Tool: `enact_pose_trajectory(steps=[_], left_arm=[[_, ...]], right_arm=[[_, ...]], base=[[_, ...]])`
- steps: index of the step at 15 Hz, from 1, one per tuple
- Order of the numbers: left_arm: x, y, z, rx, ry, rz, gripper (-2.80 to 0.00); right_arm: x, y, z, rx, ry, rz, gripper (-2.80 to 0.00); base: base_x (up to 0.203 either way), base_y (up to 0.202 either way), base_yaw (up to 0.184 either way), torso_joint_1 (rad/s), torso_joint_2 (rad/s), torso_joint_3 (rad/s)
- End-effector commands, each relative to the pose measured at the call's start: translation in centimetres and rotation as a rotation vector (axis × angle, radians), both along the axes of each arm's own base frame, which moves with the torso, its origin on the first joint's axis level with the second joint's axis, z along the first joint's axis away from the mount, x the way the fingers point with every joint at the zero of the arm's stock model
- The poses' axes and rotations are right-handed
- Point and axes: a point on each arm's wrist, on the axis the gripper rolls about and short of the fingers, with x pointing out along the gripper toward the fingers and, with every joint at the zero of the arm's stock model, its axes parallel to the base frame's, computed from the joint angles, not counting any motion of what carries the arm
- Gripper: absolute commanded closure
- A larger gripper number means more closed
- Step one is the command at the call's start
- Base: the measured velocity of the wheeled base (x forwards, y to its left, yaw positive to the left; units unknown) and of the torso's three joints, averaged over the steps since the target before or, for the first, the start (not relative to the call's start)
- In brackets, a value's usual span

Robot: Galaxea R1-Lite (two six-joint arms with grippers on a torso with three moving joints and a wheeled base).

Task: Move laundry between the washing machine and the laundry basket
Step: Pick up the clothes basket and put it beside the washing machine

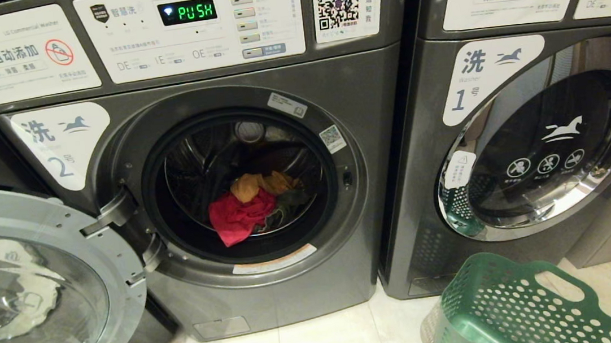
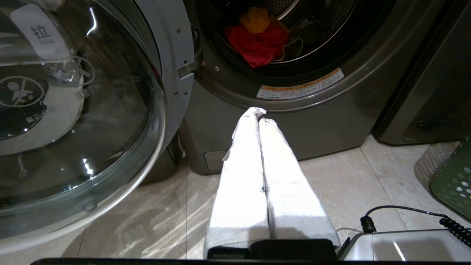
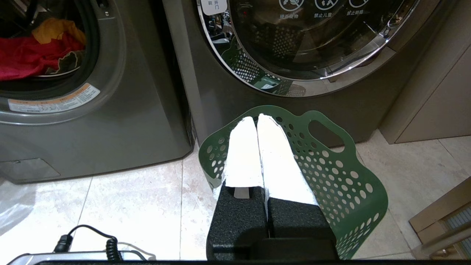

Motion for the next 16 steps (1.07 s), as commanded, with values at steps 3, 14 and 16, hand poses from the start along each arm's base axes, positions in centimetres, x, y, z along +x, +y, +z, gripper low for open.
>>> enact_pose_trajectory(steps=[3,14,16], left_arm=[[0.01,0.00,0.00,0.002,0.002,0.000,0.00],[0.01,0.00,0.00,-0.003,0.002,0.000,0.00],[0.01,0.00,0.00,-0.003,0.002,0.000,0.00]], right_arm=[[0.01,0.00,0.01,0.000,0.001,0.000,0.00],[0.01,0.00,0.01,0.006,0.001,0.000,0.00],[0.01,0.00,0.01,0.006,0.001,0.000,0.00]], base=[[0.000,0.000,0.000,0.000,0.00,0.000],[0.001,-0.002,0.059,0.002,0.00,0.001],[0.000,0.000,0.000,0.000,0.00,0.000]])
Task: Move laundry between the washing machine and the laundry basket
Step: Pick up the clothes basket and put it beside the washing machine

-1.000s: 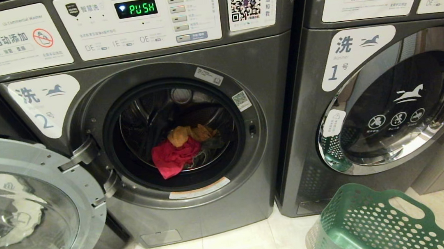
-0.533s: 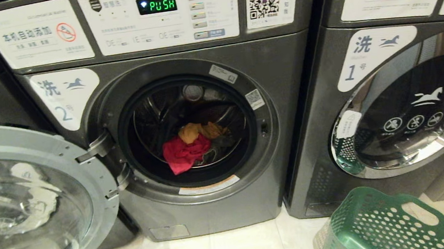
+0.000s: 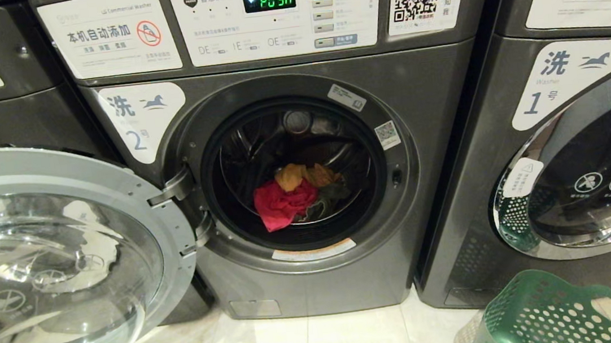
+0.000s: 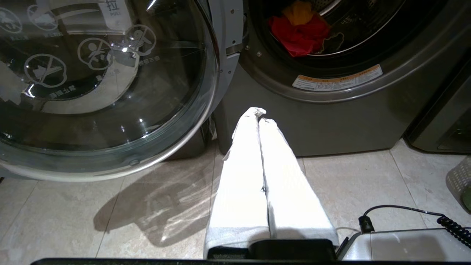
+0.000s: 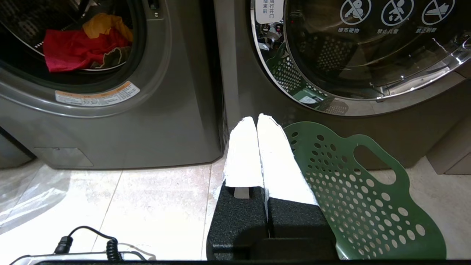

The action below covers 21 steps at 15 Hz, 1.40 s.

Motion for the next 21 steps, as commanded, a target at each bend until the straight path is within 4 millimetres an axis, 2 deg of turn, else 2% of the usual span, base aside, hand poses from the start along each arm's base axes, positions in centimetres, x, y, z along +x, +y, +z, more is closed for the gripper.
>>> enact_pose_trajectory(steps=[1,5,7,8,10,11,12,13,14,15,18,21], left_arm=[[0.0,0.0,0.0,0.001,0.001,0.000,0.00],[0.0,0.0,0.0,0.003,0.003,0.000,0.00],[0.0,0.0,0.0,0.006,0.003,-0.001,0.00],[0.0,0.0,0.0,0.006,0.001,-0.008,0.00],[0.0,0.0,0.0,0.005,0.000,-0.021,0.00],[0.0,0.0,0.0,0.004,0.001,-0.021,0.00],[0.0,0.0,0.0,0.004,0.000,-0.018,0.00],[0.0,0.0,0.0,-0.010,0.001,-0.010,0.00],[0.0,0.0,0.0,-0.025,0.000,-0.010,0.00],[0.0,0.0,0.0,-0.039,0.000,-0.005,0.00],[0.0,0.0,0.0,-0.062,-0.002,0.010,0.00],[0.0,0.0,0.0,-0.063,-0.002,0.010,0.00]], right_arm=[[0.0,0.0,0.0,0.003,0.001,0.000,0.00],[0.0,0.0,0.0,-0.015,0.014,-0.002,0.00],[-0.1,0.0,0.2,-0.078,0.011,0.002,0.00],[-0.4,0.0,1.3,-0.112,-0.006,0.002,0.00],[-1.2,0.0,5.6,-0.135,-0.022,0.000,0.00],[-1.0,0.0,8.1,-0.123,0.004,-0.001,0.00],[0.1,0.0,10.5,-0.092,0.060,0.000,0.00],[2.2,0.0,12.5,-0.052,0.151,-0.001,0.00],[5.0,0.0,13.6,-0.013,0.267,-0.008,0.00],[7.9,-0.1,13.8,0.018,0.393,-0.024,0.00],[15.3,-0.3,11.4,0.074,0.742,-0.083,0.00],[20.8,-0.4,7.3,0.097,1.012,-0.129,0.00]], base=[[0.000,0.000,0.000,0.000,0.00,0.000],[0.000,0.000,0.000,0.000,0.00,0.000],[0.000,0.000,0.000,0.000,0.00,0.000],[0.000,0.000,0.000,0.000,0.00,0.000],[0.000,0.000,0.000,0.000,0.00,0.000],[0.000,0.000,0.000,0.000,0.00,0.000],[0.000,0.000,0.000,0.000,0.00,0.000],[0.000,0.000,0.000,0.000,0.00,0.000],[0.000,0.000,0.000,0.000,0.00,0.000],[0.000,0.000,0.000,0.000,0.00,0.000],[0.000,0.000,0.000,0.000,0.00,0.000],[0.000,0.000,0.000,0.000,0.00,0.000]])
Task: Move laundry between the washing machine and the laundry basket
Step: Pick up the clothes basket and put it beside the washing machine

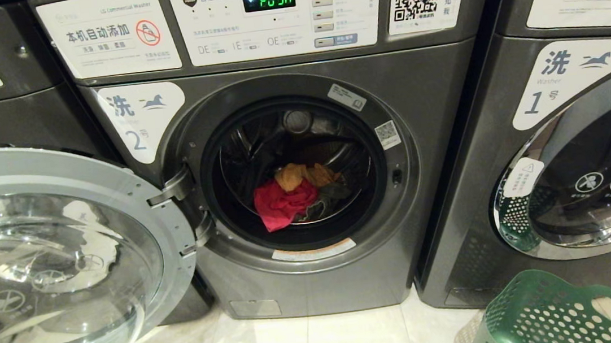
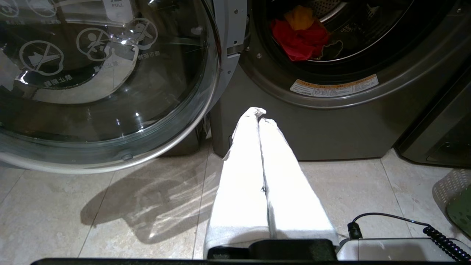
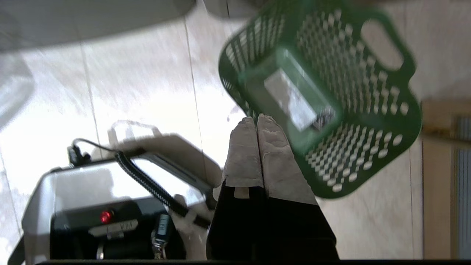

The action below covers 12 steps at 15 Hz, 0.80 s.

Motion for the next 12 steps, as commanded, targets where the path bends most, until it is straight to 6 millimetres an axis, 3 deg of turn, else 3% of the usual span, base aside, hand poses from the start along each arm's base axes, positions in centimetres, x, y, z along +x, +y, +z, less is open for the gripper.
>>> enact_pose_trajectory(steps=[1,6,7,12], left_arm=[[0.0,0.0,0.0,0.000,0.000,0.000,0.00],[0.0,0.0,0.0,0.000,0.000,0.000,0.00],[0.0,0.0,0.0,0.000,0.000,0.000,0.00],[0.0,0.0,0.0,0.000,0.000,0.000,0.00]], right_arm=[[5.9,-0.1,-5.6,0.015,0.312,-0.025,0.00],[9.5,-0.2,-14.0,0.048,0.447,-0.061,0.00],[9.9,-0.2,-15.4,0.055,0.448,-0.051,-2.80],[11.7,-0.9,-18.5,-0.070,0.494,0.183,-2.80]], base=[[0.000,0.000,0.000,0.000,0.00,0.000],[0.000,0.000,0.000,0.000,0.00,0.000],[0.000,0.000,0.000,0.000,0.00,0.000],[0.000,0.000,0.000,0.000,0.00,0.000]])
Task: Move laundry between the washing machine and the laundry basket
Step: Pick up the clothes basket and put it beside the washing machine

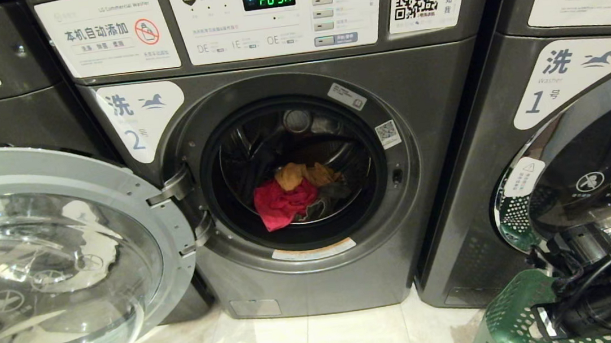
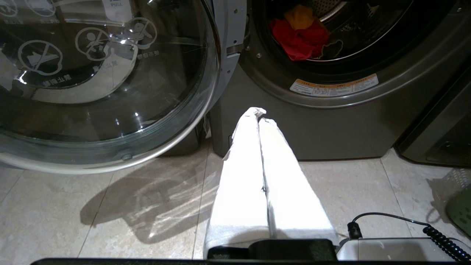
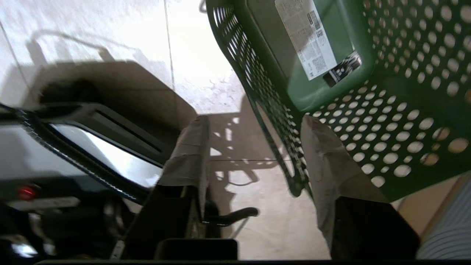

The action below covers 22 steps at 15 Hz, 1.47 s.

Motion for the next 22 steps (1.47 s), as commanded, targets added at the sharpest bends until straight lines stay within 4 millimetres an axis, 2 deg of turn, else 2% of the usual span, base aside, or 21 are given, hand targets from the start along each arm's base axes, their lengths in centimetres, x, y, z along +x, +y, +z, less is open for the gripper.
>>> enact_pose_trajectory(steps=[1,5,8,10,17,21,22], left_arm=[[0.0,0.0,0.0,0.000,0.000,0.000,0.00],[0.0,0.0,0.0,0.000,0.000,0.000,0.00],[0.0,0.0,0.0,0.000,0.000,0.000,0.00],[0.0,0.0,0.0,0.000,0.000,0.000,0.00],[0.0,0.0,0.0,0.000,0.000,0.000,0.00],[0.0,0.0,0.0,0.000,0.000,0.000,0.00],[0.0,0.0,0.0,0.000,0.000,0.000,0.00]], right_arm=[[0.9,-0.7,-2.3,-0.041,0.069,0.155,-2.80],[3.9,-1.8,-4.8,-0.043,0.086,0.221,-2.80],[4.9,-3.1,-7.4,-0.014,0.129,0.254,-2.80],[4.7,-3.8,-8.4,0.040,0.142,0.279,-2.80],[3.1,-4.0,-10.0,0.045,0.227,0.341,-2.80],[3.2,-4.3,-10.7,0.044,0.239,0.354,-2.80],[3.3,-4.4,-10.9,0.044,0.241,0.355,0.00]], base=[[0.000,0.000,0.000,0.000,0.00,0.000],[0.000,0.000,0.000,0.000,0.00,0.000],[0.000,0.000,0.000,0.000,0.00,0.000],[0.000,0.000,0.000,0.000,0.00,0.000],[0.000,0.000,0.000,0.000,0.00,0.000],[0.000,0.000,0.000,0.000,0.00,0.000],[0.000,0.000,0.000,0.000,0.00,0.000]])
